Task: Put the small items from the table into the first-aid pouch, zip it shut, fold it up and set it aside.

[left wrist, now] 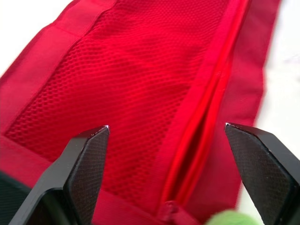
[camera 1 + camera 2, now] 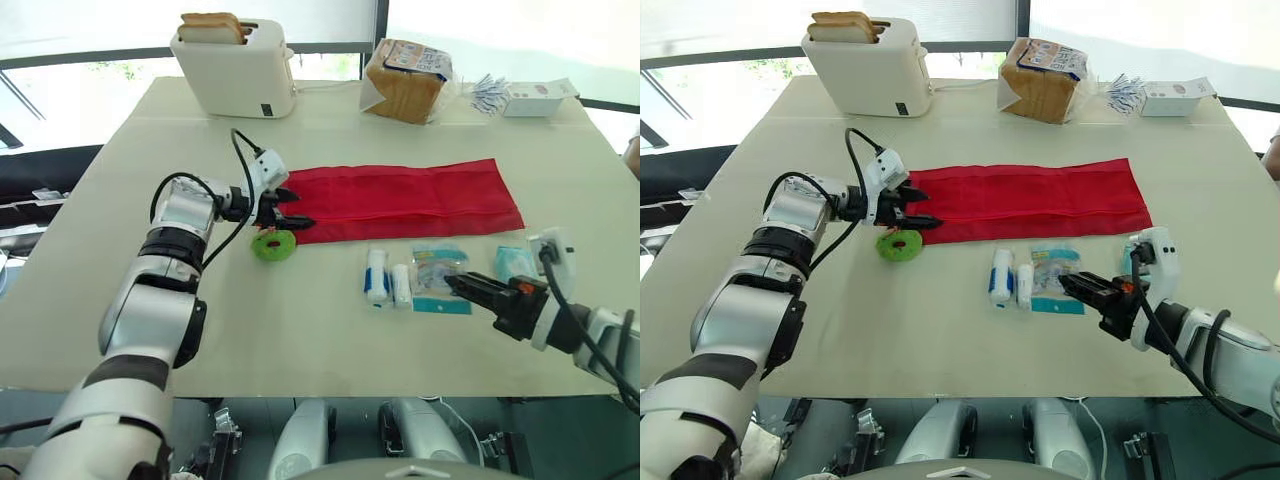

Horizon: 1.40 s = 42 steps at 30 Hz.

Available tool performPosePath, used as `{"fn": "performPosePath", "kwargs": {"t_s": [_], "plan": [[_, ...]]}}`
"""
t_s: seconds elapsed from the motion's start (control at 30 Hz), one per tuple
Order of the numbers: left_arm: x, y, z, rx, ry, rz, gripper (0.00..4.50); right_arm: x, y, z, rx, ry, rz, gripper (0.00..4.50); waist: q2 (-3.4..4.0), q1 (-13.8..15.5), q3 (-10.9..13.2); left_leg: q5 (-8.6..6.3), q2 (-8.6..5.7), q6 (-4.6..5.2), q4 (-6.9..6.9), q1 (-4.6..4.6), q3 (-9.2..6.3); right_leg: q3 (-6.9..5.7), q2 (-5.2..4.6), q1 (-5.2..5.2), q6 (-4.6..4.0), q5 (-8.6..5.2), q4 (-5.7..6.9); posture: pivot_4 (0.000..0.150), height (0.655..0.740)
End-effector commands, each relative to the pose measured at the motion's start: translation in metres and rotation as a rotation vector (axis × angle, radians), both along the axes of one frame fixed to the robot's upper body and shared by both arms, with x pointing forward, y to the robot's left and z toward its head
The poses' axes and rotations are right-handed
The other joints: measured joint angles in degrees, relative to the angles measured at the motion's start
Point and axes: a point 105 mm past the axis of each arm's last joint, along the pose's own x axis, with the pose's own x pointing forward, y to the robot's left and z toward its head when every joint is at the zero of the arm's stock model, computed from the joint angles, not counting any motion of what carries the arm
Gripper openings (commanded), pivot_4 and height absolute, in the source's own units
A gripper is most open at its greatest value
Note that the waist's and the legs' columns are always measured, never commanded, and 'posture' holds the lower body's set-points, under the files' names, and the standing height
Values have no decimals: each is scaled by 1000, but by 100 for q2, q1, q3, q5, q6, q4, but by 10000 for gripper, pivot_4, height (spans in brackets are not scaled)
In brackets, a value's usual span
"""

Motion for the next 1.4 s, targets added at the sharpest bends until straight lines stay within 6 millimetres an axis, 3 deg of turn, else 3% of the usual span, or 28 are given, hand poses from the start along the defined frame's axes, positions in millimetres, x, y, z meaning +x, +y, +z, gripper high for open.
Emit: {"fn": "performPosePath", "kwargs": {"t_s": [0.03, 0.23, 0.5, 0.63, 0.8, 0.87, 0.97, 1.13, 1.27, 1.4], "plan": [[5, 2, 6, 52, -58, -15, 41683, -13, -8, 19, 26, -64, -21, 736, -2, 12, 0, -1, 0, 1, 1, -3, -2, -2, 0, 0, 0, 0, -2, 1500, 7400], [8, 2, 2, 151, -137, -46, 41683, -23, -40, 23, -19, -74, -122, 733, -21, 15, 4, -1, -1, 6, 11, -3, 2, 3, -1, 3, 7, 4, 1, 1500, 7400], [14, -8, 6, 153, -229, -56, 41683, -25, -41, 24, -23, -83, -116, 732, -22, -3, 4, 3, 0, 12, 11, 5, 5, 7, 0, 4, 10, 6, 8, 1500, 7400], [11, -11, 3, 175, -237, -97, 29623, -25, -38, 21, -17, -84, -104, 731, -22, 1, 4, 3, -1, 12, 11, 3, 6, 8, -1, 4, 12, 7, 6, 1500, 7400], [8, -13, 2, 146, -190, -115, 6437, -19, -25, 22, -2, -100, -42, 731, -22, -12, 4, 4, -1, 12, 13, 5, 7, 8, 0, 4, 12, 8, 9, 1500, 7400], [4, -19, 6, 77, -139, -144, 0, -13, -13, 24, 16, -118, 11, 730, -21, -17, 4, 4, -1, 12, 16, 6, 7, 8, 1, 4, 12, 8, 12, 1500, 7400], [-5, -29, 13, -15, -74, -214, 0, 6, 8, 32, 78, -156, 77, 730, -21, -26, 5, 5, -1, 12, 23, 5, 7, 6, 3, 4, 12, 8, 13, 1500, 7400], [-13, -37, 17, -52, -49, -279, 0, 56, 43, 29, 110, -152, 118, 727, -23, -40, 7, 19, -1, -13, 30, 3, 3, 6, 2, 3, 11, 8, 14, 1500, 7400], [-17, -44, 19, -86, -71, -297, 0, 103, 73, 4, 87, -67, 123, 725, -28, -49, 5, 20, 1, -14, 30, -9, 8, 10, 0, -11, 10, 9, 14, 1500, 7400], [-21, -45, 18, -106, -88, -296, 0, 126, 92, -16, 86, 19, 134, 723, -27, -13, 5, 20, 0, -14, 33, -21, -1, 1, -4, -21, 9, 9, 13, 1500, 7400]]}}
